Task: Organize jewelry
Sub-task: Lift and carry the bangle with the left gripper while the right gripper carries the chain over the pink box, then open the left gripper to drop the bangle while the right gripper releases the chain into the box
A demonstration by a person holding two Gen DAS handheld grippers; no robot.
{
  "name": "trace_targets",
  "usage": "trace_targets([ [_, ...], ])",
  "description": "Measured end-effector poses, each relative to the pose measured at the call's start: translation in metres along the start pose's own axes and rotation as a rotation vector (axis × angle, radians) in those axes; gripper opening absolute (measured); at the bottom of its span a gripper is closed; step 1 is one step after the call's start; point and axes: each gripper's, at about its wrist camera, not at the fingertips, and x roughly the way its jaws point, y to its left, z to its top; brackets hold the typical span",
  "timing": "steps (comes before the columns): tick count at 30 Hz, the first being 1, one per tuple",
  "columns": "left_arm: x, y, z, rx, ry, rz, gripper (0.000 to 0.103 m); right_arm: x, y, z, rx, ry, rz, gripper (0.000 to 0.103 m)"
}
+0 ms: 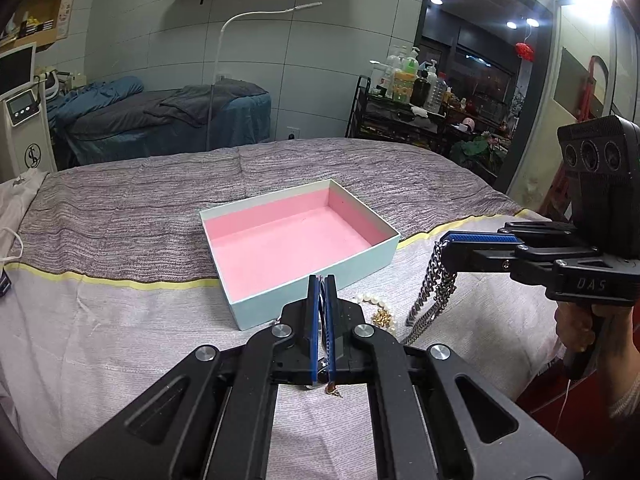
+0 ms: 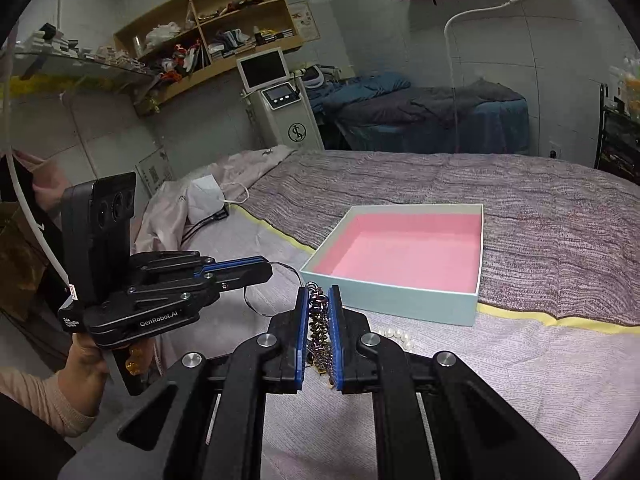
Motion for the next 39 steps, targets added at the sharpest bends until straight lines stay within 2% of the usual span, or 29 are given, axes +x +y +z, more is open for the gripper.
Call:
trace_targets([
  [9, -0.001, -0.002, 0.038, 0.063, -0.042, 0.005, 0.003, -0.011, 0.005, 0.04, -0.069, -0.097, -0.05, 0.01],
  [16, 0.029, 0.018, 0.073, 0.059, -0.027, 0.019, 0.003, 0.001, -0.009, 0.083, -0.094, -0.153, -0.126, 0.01],
  [19, 0.046, 0.025, 0.079, 0.05, -0.015, 0.03, 0.003, 0.019, -0.025, 0.092, -0.064, -0.133, -0.153, 0.01],
  [24, 0.089, 0.041, 0.071, 0.002, 0.067, 0.033, 0.003, 0.054, -0.054, 0.084, 0.006, -0.069, -0.206, 0.01],
  [30, 0.129, 0.048, 0.054, -0.017, 0.142, 0.045, 0.003, 0.086, -0.071, 0.06, 0.045, 0.017, -0.249, 0.01],
  [36, 0.153, 0.051, 0.044, 0.004, 0.182, 0.058, 0.003, 0.106, -0.081, 0.039, 0.062, 0.075, -0.266, 0.01],
  [39, 0.159, 0.049, 0.043, 0.019, 0.174, 0.06, 0.003, 0.11, -0.084, 0.033, 0.047, 0.079, -0.273, 0.01],
])
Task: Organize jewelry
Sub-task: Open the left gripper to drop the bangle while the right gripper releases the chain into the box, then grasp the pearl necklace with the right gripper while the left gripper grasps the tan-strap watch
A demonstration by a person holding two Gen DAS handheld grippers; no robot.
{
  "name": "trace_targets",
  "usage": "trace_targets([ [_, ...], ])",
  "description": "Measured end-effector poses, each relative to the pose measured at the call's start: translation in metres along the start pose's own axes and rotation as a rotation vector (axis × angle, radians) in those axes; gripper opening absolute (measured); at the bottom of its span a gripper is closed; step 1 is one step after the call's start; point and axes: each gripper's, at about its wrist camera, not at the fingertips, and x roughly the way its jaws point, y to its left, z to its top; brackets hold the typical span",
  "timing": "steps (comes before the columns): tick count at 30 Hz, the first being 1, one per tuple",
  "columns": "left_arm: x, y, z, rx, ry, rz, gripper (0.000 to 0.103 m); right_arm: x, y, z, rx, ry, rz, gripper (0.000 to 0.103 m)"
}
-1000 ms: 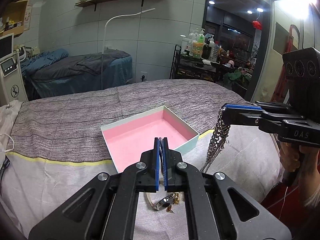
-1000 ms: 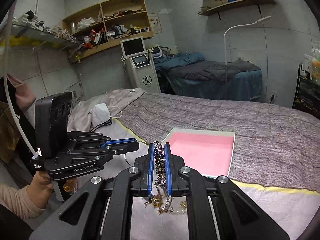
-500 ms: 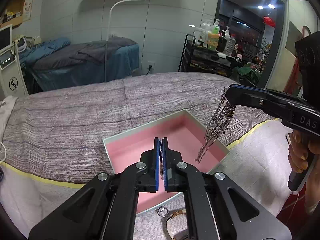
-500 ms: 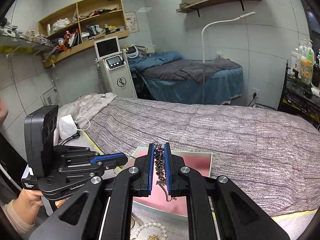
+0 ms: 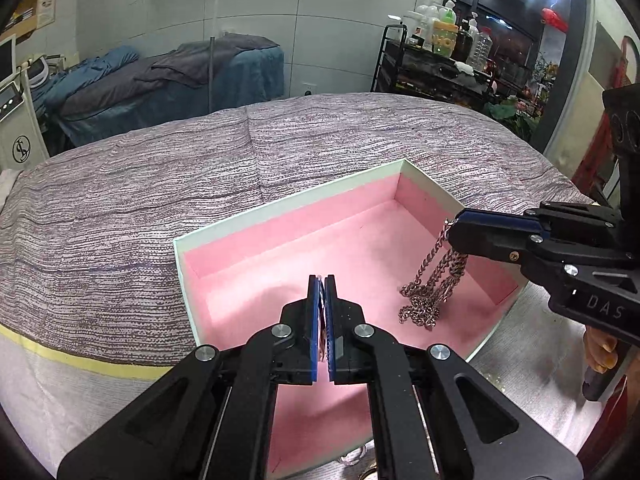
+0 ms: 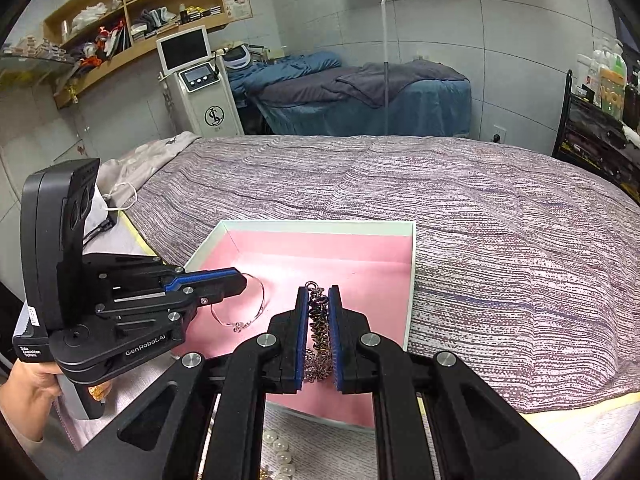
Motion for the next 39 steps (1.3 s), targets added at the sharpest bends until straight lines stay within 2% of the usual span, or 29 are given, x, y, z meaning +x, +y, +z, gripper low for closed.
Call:
trace_targets([
  [3, 0.004, -0.002, 0.001, 0.027, 0.001, 0.021, 0.003, -0.001, -0.001, -0.001, -0.008, -0.019, 0.004, 0.01],
  [6, 0.006, -0.003, 0.003, 0.037, -0.003, 0.038, 0.006, -0.005, -0.001, -0.001, -0.037, -0.043, -0.037, 0.022],
  [8, 0.004, -0.003, 0.005, 0.034, -0.016, 0.042, 0.03, -0.011, -0.003, 0.0, -0.036, -0.077, -0.042, 0.043],
  [9, 0.0, -0.003, 0.005, 0.03, -0.039, 0.047, 0.069, -0.015, -0.004, 0.001, -0.03, -0.097, -0.043, 0.045],
  [10, -0.006, -0.003, 0.006, 0.022, -0.082, 0.058, 0.091, -0.019, -0.004, 0.001, -0.029, -0.114, -0.058, 0.049],
  [12, -0.019, -0.002, 0.007, 0.006, -0.163, 0.054, 0.092, -0.027, -0.004, 0.002, -0.035, -0.159, -0.12, 0.062],
  [14, -0.024, -0.002, 0.009, 0.004, -0.165, 0.041, 0.093, -0.036, -0.01, 0.004, -0.024, -0.21, -0.156, 0.074],
  [17, -0.033, -0.002, 0.008, 0.02, -0.194, 0.076, 0.093, -0.048, -0.021, 0.005, 0.03, -0.24, -0.203, 0.08],
  [20, -0.044, -0.004, 0.007, -0.002, -0.233, 0.067, 0.097, -0.056, -0.031, 0.003, 0.078, -0.243, -0.22, 0.087],
  [26, -0.071, -0.008, -0.017, -0.027, -0.279, 0.085, 0.097, -0.07, -0.028, -0.015, 0.069, -0.21, -0.224, 0.088],
  [39, -0.116, 0.012, -0.1, -0.162, -0.222, 0.103, 0.097, -0.08, -0.006, -0.066, 0.049, -0.092, -0.168, 0.089],
])
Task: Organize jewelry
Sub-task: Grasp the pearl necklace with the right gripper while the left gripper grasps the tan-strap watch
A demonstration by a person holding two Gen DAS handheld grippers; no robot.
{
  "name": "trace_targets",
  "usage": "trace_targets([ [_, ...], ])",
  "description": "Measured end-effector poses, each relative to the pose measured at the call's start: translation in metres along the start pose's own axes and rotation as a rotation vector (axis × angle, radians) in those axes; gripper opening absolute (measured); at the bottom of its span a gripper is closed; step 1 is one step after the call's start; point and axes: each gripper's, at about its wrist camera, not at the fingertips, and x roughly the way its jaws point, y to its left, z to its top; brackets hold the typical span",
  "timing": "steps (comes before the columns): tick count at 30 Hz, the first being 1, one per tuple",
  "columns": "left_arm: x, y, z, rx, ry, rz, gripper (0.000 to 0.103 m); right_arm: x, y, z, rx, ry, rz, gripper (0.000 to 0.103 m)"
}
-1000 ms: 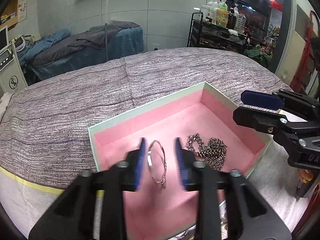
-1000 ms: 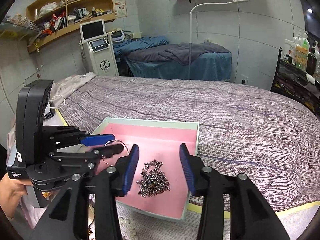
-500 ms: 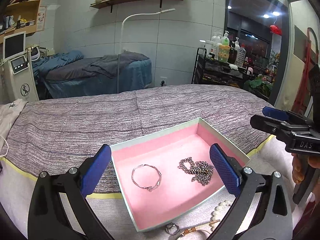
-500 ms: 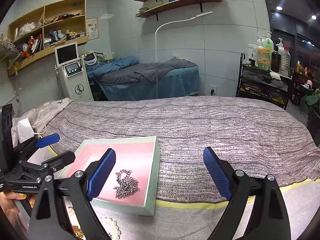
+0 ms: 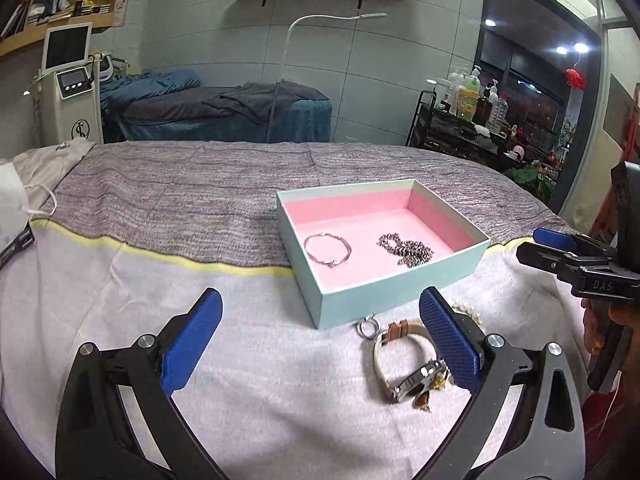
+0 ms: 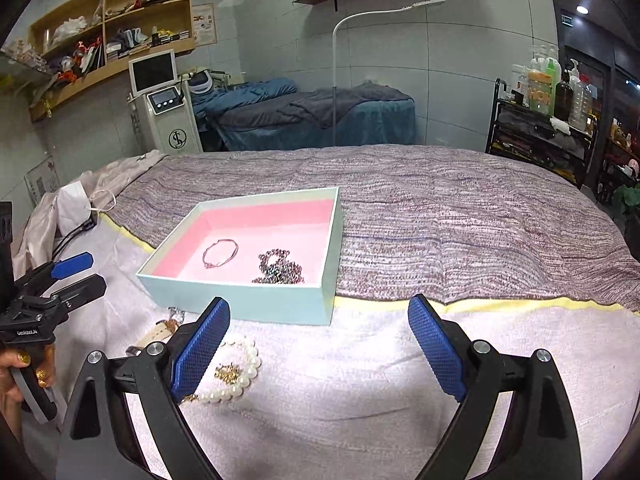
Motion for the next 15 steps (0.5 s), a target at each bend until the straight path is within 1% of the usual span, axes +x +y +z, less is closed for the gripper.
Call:
trace_targets([
  [3, -0.008, 0.004, -0.015, -0.039, 0.013, -0.001, 0.097, -0.002, 0.003, -0.01, 0.002, 0.018, 0.014, 0.089],
  [7, -0.014, 0.002, -0.032, -0.093, 0.034, -0.029, 0.097, -0.005, 0.013, -0.024, -0.034, 0.039, 0.018, 0.089],
  [9, -0.016, -0.004, -0.038, -0.091, 0.035, -0.024, 0.097, -0.005, 0.02, -0.03, -0.065, 0.049, 0.008, 0.089],
  [12, -0.02, -0.015, -0.045, -0.069, 0.027, -0.028, 0.097, -0.006, 0.026, -0.037, -0.085, 0.062, 0.01, 0.084],
  [14, -0.021, -0.022, -0.046, -0.053, 0.025, -0.039, 0.093, -0.006, 0.027, -0.04, -0.086, 0.069, 0.014, 0.084],
  [15, -0.021, -0.025, -0.046, -0.043, 0.025, -0.046, 0.086, -0.007, 0.028, -0.04, -0.083, 0.071, 0.018, 0.084],
])
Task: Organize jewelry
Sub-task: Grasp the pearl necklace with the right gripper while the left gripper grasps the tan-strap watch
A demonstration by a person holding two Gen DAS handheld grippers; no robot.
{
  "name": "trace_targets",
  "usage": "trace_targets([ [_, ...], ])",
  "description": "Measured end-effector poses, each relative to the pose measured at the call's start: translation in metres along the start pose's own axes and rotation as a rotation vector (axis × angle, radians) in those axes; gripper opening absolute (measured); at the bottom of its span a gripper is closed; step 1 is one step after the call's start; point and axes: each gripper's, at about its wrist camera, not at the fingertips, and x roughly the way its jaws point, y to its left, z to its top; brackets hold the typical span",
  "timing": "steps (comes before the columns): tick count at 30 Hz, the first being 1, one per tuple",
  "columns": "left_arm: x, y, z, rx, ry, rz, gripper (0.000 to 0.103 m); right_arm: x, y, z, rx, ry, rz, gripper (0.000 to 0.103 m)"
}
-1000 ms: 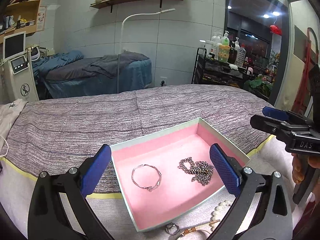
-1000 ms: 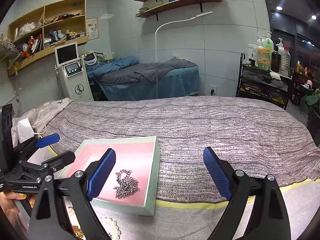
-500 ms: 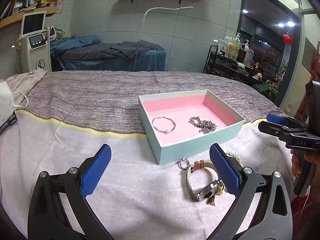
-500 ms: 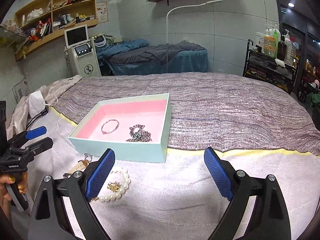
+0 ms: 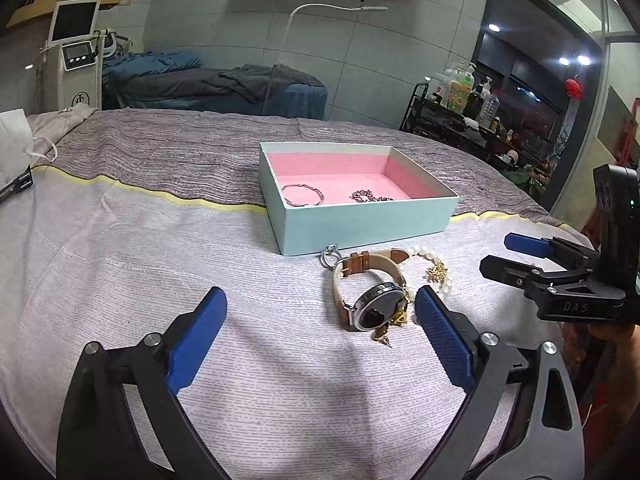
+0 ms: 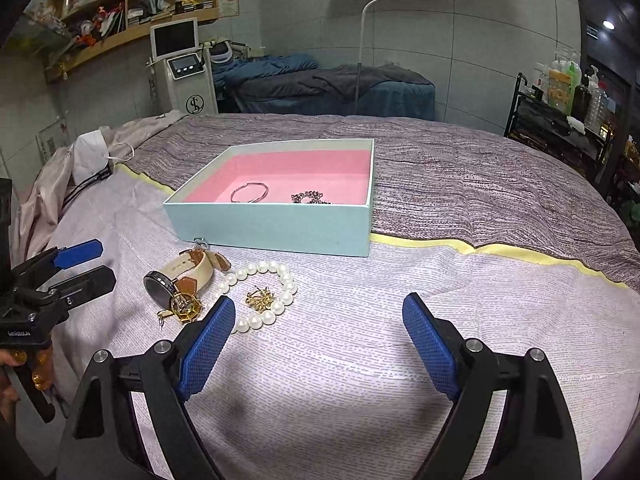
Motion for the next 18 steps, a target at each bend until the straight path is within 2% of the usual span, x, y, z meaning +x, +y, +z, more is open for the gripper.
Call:
trace_targets([
  [4, 0.009, -0.008, 0.0, 0.051, 0.031, -0.021, 0.065, 0.001, 0.002, -0.002, 0.002, 0.015, 0.024, 0.083],
  [8, 0.018, -0.013, 0.003, 0.137, 0.058, -0.05, 0.051, 0.006, 0.003, 0.0, 0.003, 0.042, 0.04, 0.074],
  [10, 0.023, -0.016, 0.004, 0.196, 0.075, -0.065, 0.047, 0.009, 0.002, 0.001, 0.011, 0.057, 0.051, 0.069],
  [14, 0.029, -0.019, 0.009, 0.305, 0.074, -0.091, 0.045, 0.018, -0.004, 0.009, 0.031, 0.082, 0.049, 0.053],
  [18, 0.034, -0.026, 0.012, 0.388, 0.093, -0.131, 0.045, 0.029, -0.007, 0.019, 0.047, 0.114, 0.055, 0.042],
])
